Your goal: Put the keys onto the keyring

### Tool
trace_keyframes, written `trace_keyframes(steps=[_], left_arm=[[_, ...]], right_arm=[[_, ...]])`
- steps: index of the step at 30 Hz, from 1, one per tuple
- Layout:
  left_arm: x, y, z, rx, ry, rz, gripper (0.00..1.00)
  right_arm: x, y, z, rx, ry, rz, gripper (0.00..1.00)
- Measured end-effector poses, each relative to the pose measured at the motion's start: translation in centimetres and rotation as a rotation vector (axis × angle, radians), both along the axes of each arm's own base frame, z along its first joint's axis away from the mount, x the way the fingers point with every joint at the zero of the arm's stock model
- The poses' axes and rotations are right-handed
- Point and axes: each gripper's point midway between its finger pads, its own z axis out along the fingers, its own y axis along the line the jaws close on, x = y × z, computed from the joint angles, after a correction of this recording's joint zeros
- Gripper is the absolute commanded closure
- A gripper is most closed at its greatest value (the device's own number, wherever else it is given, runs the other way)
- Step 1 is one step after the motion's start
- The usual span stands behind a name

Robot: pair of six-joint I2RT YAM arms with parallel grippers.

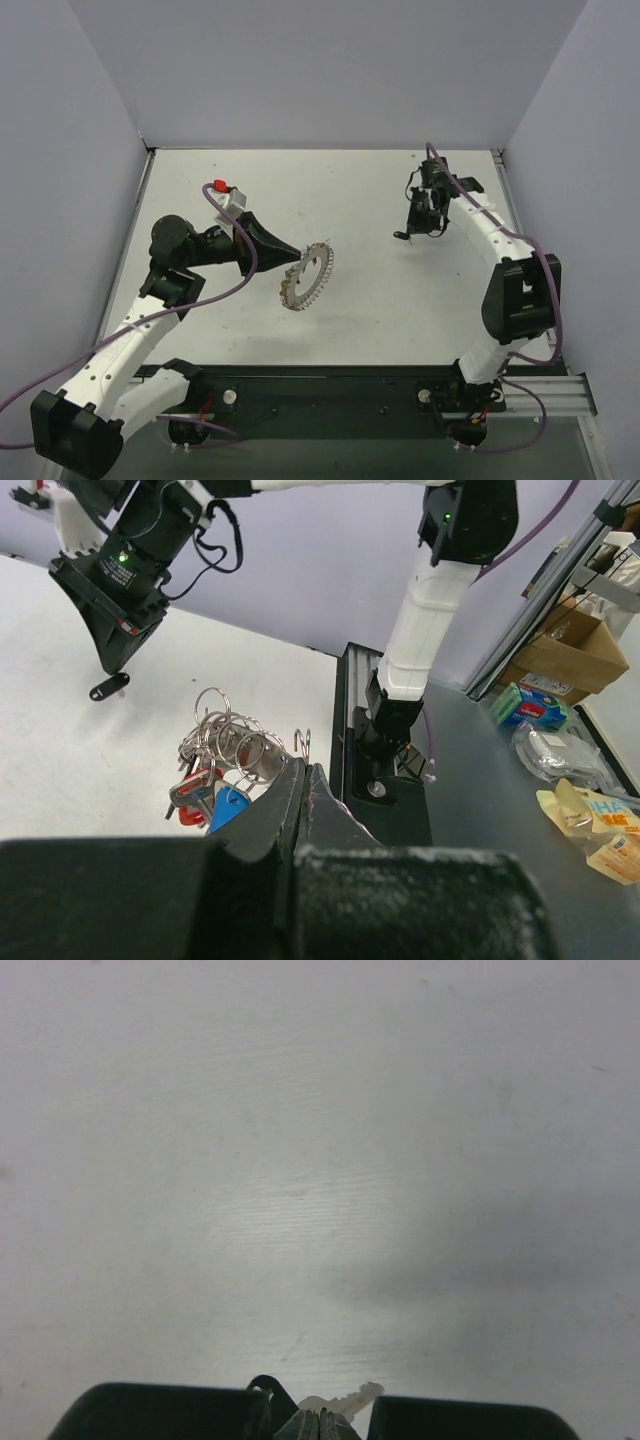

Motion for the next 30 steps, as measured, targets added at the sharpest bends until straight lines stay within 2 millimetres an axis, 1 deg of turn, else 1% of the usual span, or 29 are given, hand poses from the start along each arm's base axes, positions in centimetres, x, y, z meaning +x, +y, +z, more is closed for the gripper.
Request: trace_keyframes(steps=[4, 7, 11, 13, 16, 18, 20, 23, 27, 30], left_arm=[[-0.6, 0.3, 0.3, 0.002, -0.006, 0.004, 1.0], [-1.1, 0.6, 0.6, -0.001, -0.016, 0.011, 1.0], [-1.3, 0.8, 0.6, 0.01, -0.022, 0.028, 1.0], [-1.1, 0.9, 0.6, 0.021, -0.02, 0.043, 1.0], [-0.6, 1.0, 0.3, 0.04, -0.019, 0.069, 1.0], [-0.3, 1.0, 0.1, 0.053, -0.018, 0.084, 1.0], [-0.1, 1.1, -0.2, 0.065, -0.021, 0.095, 1.0], [0.3, 1.1, -0.5, 0.084, -0.02, 0.107, 1.0], [0.6, 1.1, -0.9, 0.109, -0.024, 0.115, 1.0], [0.6, 1.2, -1.0, 0.12, -0.026, 0.117, 1.0]], right_arm=[[-1.7, 5.0, 3.9, 0.053, -0.082, 0.171, 1.0], [-3.2, 7.0, 6.4, 0.096, -0.128, 0.255, 1.0], [-4.6, 7.8, 9.9, 0.156, -0.203, 0.306, 1.0], [-5.3, 8.3, 12.1, 0.192, -0.25, 0.342, 1.0], [-6.4, 9.2, 15.2, 0.247, -0.323, 0.417, 1.0], [-7.3, 10.2, 16.8, 0.278, -0.36, 0.485, 1.0], [-8.5, 11.6, 17.7, 0.304, -0.379, 0.571, 1.0], [-10.1, 13.5, 18.1, 0.339, -0.381, 0.689, 1.0], [-11.6, 14.8, 18.0, 0.338, -0.37, 0.788, 1.0], [-12.6, 15.8, 18.8, 0.383, -0.376, 0.851, 1.0]])
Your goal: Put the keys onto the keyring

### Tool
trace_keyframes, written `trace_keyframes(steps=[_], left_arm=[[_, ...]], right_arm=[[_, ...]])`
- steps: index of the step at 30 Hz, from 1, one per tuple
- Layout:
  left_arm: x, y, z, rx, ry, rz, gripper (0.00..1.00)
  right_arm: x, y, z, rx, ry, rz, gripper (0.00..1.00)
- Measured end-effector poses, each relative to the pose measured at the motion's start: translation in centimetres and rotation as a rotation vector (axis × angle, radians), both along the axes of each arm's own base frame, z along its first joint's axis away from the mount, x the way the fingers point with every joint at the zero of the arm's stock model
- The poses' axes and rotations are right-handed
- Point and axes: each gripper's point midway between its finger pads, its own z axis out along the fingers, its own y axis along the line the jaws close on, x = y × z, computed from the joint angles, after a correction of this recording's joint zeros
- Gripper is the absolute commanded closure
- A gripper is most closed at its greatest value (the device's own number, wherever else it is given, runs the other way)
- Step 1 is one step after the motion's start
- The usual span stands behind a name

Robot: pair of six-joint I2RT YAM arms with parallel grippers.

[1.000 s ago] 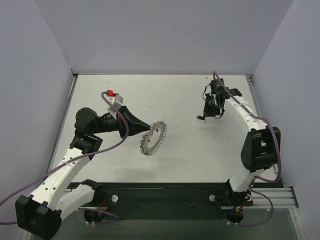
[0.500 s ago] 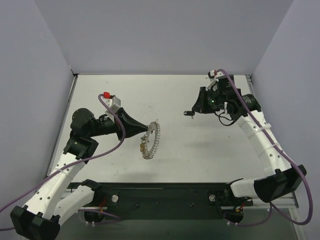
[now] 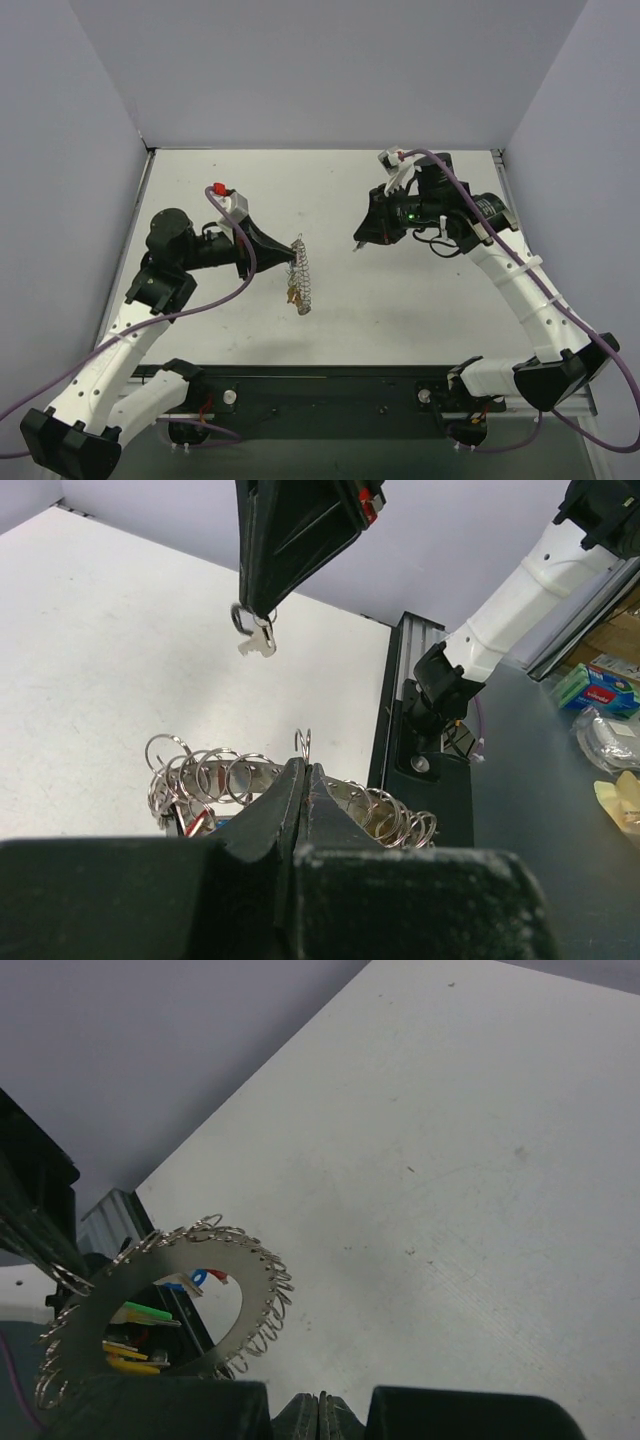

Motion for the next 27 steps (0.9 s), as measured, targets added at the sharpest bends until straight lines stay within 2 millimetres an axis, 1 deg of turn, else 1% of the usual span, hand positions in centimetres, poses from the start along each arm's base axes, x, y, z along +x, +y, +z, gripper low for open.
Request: trace_keyframes(steps=[7, 14, 18, 21, 27], left_arm=[[0.0, -0.1, -0.3, 0.009, 0.003, -0.017, 1.0], [-0.1, -0.4, 0.6, -0.014, -0.043, -0.029, 1.0], [-0.2, -0.5, 0.9, -0.024, -0.063, -0.033, 1.0], [-0.3, -0.7, 1.1, -0.032, -0.081, -0.04, 1.0], [-1.4, -1.1, 1.6, -0.055, -0.126, -0.074, 1.0]], right_arm=[[-1.2, 2.5, 2.5, 0.143, 0.001, 0.111, 1.0], [-2.4, 5.1, 5.6, 0.284, 0.049, 0.157, 1.0], [-3.3, 6.5, 6.0, 0.322, 0.105, 0.179, 1.0], [-3.5, 7.4, 6.1, 0.347, 0.147, 0.184, 1.0], [-3.2, 8.5, 6.1, 0.39, 0.209, 0.189, 1.0]])
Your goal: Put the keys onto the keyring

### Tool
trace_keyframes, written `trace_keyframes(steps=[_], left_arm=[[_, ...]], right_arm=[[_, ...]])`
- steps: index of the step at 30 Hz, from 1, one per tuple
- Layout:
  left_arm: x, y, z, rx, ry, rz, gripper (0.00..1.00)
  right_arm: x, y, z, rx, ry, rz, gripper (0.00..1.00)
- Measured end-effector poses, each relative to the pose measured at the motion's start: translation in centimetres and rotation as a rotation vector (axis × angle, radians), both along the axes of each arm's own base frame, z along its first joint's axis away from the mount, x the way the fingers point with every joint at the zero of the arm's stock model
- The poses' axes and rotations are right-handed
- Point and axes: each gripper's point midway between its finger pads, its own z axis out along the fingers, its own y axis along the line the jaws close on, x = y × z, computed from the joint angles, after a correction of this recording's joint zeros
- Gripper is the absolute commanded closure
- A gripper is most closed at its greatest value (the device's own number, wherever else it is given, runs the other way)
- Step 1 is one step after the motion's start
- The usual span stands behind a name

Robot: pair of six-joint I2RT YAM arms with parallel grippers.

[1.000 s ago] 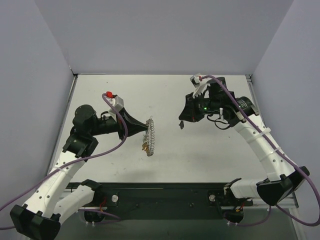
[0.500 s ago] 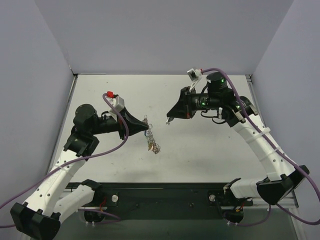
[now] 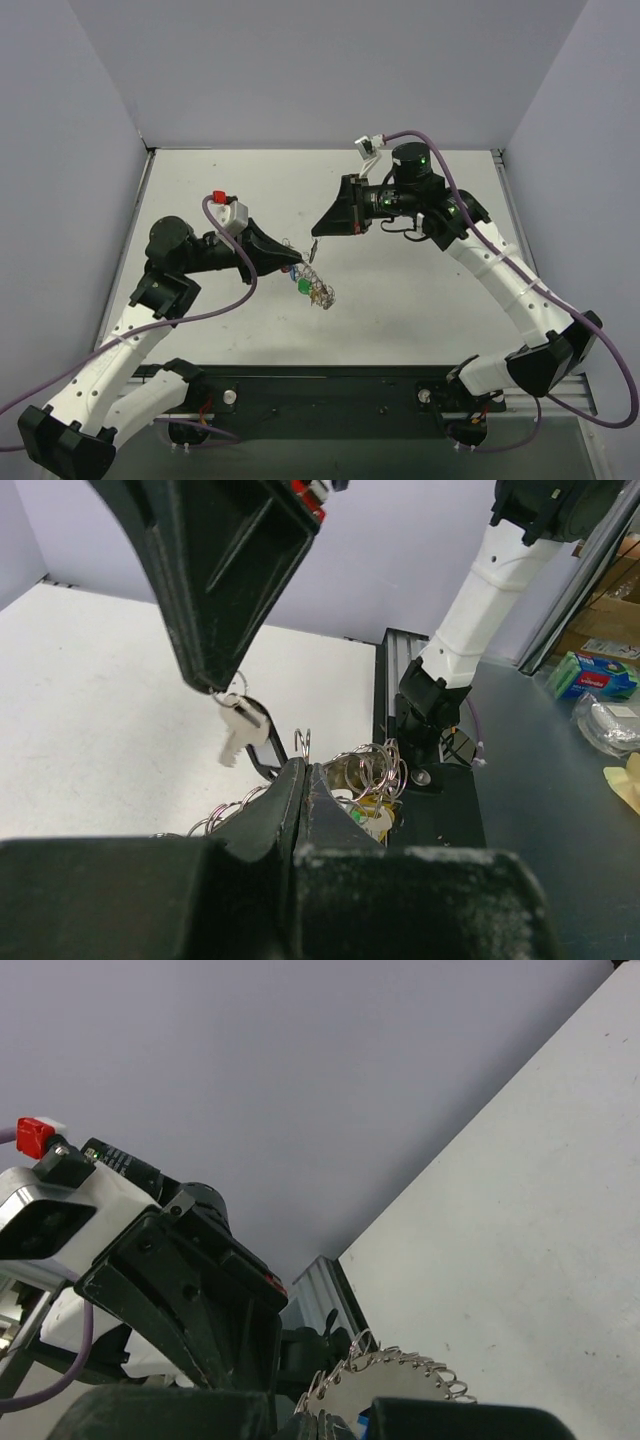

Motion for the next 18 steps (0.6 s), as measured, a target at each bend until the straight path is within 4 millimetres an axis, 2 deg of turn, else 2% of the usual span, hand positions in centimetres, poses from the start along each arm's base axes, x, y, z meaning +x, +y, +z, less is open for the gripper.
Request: trace_keyframes(steps=[8, 18], left_arm=[[-1.3, -0.1, 0.7, -0.032, -0.068, -0.028, 1.0], [-1.3, 0.1, 1.1, -0.045, -0.11, -0.01, 1.0]], right_arm=[[-0.3, 0.8, -0.1, 0.029, 0.052, 0.051, 1.0], [-1.9, 0.8, 0.5, 0.058, 0.071, 0.141, 1.0]])
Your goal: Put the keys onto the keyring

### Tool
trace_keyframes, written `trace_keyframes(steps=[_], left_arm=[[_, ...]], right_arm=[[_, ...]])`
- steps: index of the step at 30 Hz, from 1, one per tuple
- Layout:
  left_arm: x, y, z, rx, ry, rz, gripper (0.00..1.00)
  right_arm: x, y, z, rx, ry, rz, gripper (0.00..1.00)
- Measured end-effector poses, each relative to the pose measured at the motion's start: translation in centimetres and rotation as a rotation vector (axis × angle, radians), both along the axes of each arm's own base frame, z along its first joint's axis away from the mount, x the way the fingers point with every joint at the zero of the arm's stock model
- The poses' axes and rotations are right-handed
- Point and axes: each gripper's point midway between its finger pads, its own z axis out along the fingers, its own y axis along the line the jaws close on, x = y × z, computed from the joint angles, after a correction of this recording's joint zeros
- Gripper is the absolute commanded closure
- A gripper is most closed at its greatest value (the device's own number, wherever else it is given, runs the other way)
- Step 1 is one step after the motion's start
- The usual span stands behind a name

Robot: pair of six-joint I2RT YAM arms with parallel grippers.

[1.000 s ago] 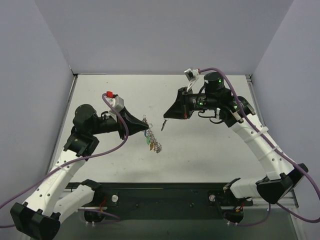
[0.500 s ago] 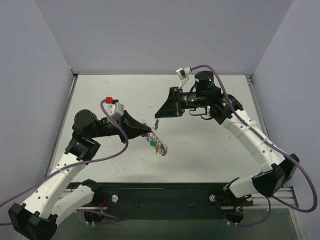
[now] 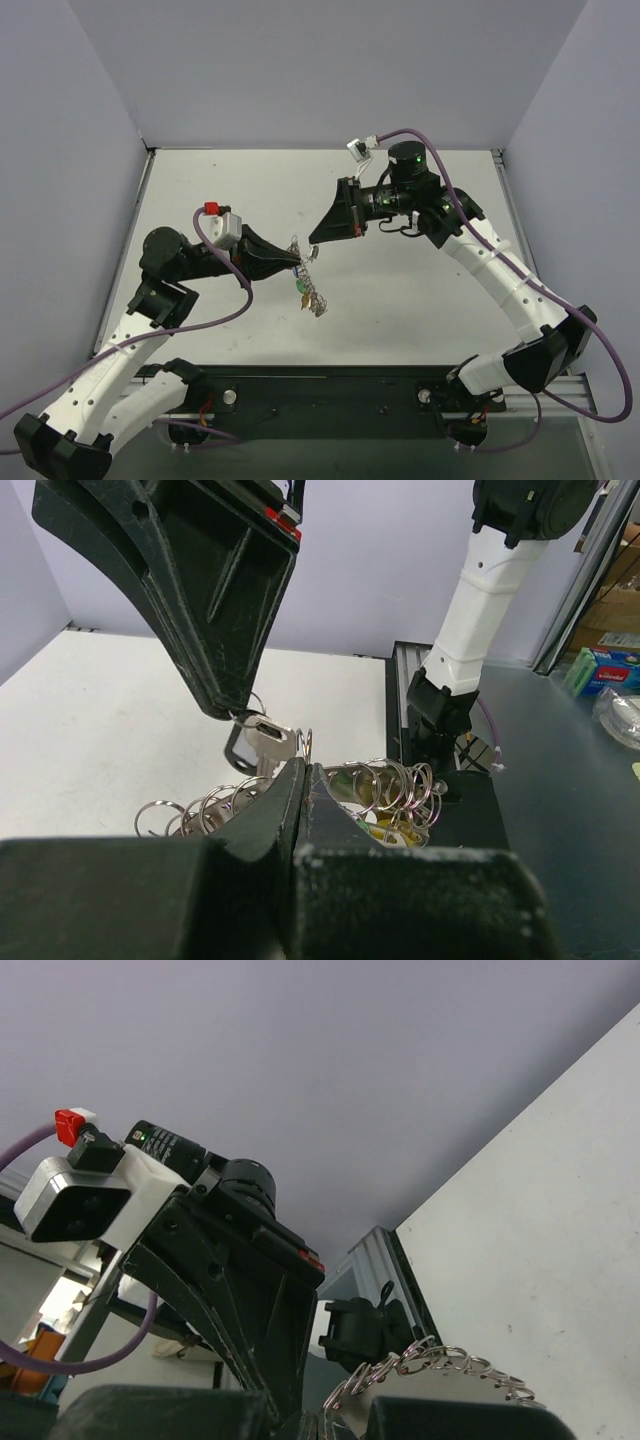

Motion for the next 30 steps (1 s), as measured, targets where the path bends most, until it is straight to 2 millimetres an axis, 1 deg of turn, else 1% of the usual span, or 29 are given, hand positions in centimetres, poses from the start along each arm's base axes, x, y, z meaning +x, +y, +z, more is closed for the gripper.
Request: trace_keyframes(steps=[5, 10, 20, 25, 30], left_arm=[[0.0, 0.0, 0.0, 0.002, -0.02, 0.004, 1.0], [0.0, 0.1, 0.0, 0.003, -0.035, 0.006, 1.0], [-0.3, -0.2, 0.3, -0.003, -0.05, -0.009, 1.0], [-0.6, -0.3, 0.3, -0.006, -0.055, -0.021, 1.0], [-0.5, -0.3, 0.4, -0.006, -0.063, -0.014, 1.0]], right_arm=[[-0.7, -0.1, 0.1, 0.009, 0.003, 0.043, 1.0], [-1.2, -0.1, -0.2, 0.005, 0.018, 0.071, 1.0], [-1.3, 0.7, -1.9, -0.025, 0.064, 0.105, 1.0], [-1.4, 0.7, -1.9, -0.025, 0.068, 0.111, 1.0], [-1.5, 0.7, -1.8, -0.023, 0.075, 0.117, 1.0]])
